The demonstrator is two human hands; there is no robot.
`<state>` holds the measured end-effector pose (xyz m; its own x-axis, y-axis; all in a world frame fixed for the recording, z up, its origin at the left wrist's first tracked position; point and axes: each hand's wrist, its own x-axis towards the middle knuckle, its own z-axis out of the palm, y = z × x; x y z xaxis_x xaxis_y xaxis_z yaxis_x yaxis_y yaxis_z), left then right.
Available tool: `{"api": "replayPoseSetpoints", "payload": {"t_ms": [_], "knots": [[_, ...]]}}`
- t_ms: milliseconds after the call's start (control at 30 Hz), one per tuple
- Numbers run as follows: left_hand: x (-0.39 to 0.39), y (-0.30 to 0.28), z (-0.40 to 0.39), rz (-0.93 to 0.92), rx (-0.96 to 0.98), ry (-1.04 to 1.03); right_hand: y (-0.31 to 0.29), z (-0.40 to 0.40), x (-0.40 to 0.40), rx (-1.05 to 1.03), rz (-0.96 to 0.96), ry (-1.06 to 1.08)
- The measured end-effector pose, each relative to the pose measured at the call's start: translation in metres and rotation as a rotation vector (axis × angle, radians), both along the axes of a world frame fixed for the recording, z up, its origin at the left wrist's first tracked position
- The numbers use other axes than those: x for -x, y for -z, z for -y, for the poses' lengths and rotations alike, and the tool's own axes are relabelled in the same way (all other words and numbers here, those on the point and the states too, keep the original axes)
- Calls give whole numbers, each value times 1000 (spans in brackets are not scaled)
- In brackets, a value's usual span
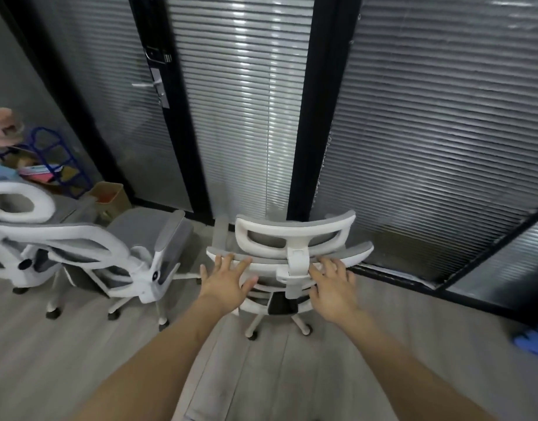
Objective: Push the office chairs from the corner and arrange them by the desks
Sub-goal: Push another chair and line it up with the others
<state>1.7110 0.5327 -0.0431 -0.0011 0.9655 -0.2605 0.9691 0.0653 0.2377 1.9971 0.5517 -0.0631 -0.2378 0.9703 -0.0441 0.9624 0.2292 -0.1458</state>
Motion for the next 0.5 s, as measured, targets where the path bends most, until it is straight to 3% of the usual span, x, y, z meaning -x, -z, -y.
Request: {"api": "replayPoseSetpoints", "payload": {"t_ms": [267,367,500], "knots": [[68,13,-8,-52,-4,116,11,21,49,-118,-240,243],[74,13,-19,54,-52,4,12,16,43,-118,-329,423],[78,19,-51,121,61,-149,3,-11,27,-10,-305,542]]}}
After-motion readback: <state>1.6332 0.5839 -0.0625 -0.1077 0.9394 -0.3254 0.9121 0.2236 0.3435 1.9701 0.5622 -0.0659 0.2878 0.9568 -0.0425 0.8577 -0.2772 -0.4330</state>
